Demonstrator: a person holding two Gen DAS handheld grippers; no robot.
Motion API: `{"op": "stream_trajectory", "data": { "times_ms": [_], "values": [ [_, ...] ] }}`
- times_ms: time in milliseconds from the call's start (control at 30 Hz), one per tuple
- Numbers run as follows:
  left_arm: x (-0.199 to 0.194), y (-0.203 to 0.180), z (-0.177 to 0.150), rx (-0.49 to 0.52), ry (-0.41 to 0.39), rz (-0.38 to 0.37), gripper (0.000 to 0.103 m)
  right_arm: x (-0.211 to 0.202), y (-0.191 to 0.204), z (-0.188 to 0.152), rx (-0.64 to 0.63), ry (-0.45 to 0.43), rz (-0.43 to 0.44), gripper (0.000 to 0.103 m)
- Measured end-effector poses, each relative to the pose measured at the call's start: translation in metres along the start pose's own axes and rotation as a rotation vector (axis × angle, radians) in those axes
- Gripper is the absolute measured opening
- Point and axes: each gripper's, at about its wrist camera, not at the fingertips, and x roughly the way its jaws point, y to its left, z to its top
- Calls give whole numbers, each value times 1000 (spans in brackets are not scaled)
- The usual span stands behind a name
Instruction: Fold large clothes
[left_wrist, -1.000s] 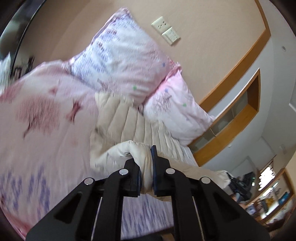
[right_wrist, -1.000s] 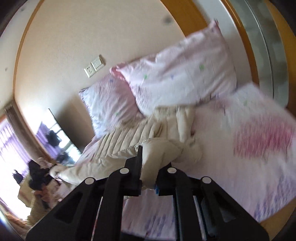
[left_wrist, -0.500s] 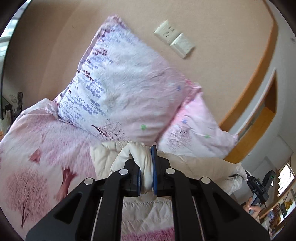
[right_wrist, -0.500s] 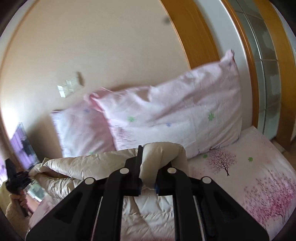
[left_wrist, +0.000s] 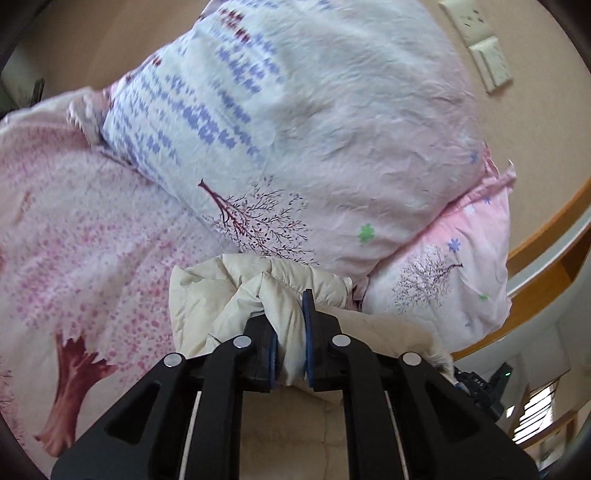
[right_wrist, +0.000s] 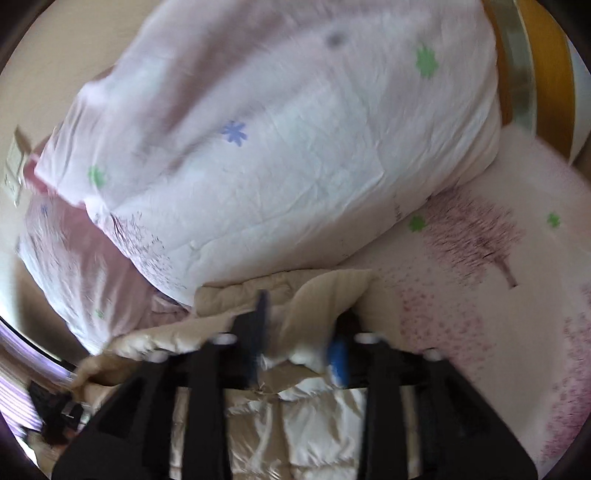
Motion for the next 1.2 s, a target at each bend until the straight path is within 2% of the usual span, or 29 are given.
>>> {"op": "stream_trajectory", "data": {
  "times_ms": [33,100,133,167,200,300,367,433,533,567,633,667,700,767,867,967,1200],
  "values": [
    [1,2,2,-18,4,-13,14,2,-1,1,23,-1,17,52],
    [-3,6,4,-53,10,-50,31,-5,-10,6,67,-33,74,62],
    [-9,8,5,-65,4,-78,48,-10,-12,7,70,-55,79,65],
    [-13,9,5,-68,-7,-93,69,-18,-16,8,61,-86,71,70],
    [-24,11,6,-65,-40,-104,80,-28,-20,8,39,-121,44,72],
    [-45,17,7,-33,-86,-99,82,-37,-28,8,-14,-125,-21,72],
    [-49,21,6,-16,-82,-38,82,-34,-34,4,-42,-71,-38,72],
    [-47,26,3,7,-45,30,81,-22,-37,-1,-70,-8,-64,72],
    [-33,27,-6,49,23,97,77,-4,-36,-8,-89,59,-89,66],
    [-29,26,-9,65,42,113,73,2,-36,-11,-87,81,-86,59],
    [-22,25,-17,85,69,124,62,10,-31,-20,-97,122,-70,24],
    [-18,24,-20,91,87,125,52,12,-29,-22,-102,128,-65,12],
    [-16,23,-22,92,97,119,40,7,-26,-24,-105,91,-72,10],
    [-15,21,-25,96,100,108,26,-5,-21,-23,-112,27,-80,8],
    [-18,20,-28,108,72,106,13,-15,-21,-21,-77,-18,-89,8],
    [-18,22,-31,111,61,122,8,-12,-24,-24,-74,-3,-141,8],
    [-3,23,-43,159,95,212,7,20,-32,-46,-71,101,-288,11]
  ]
}}
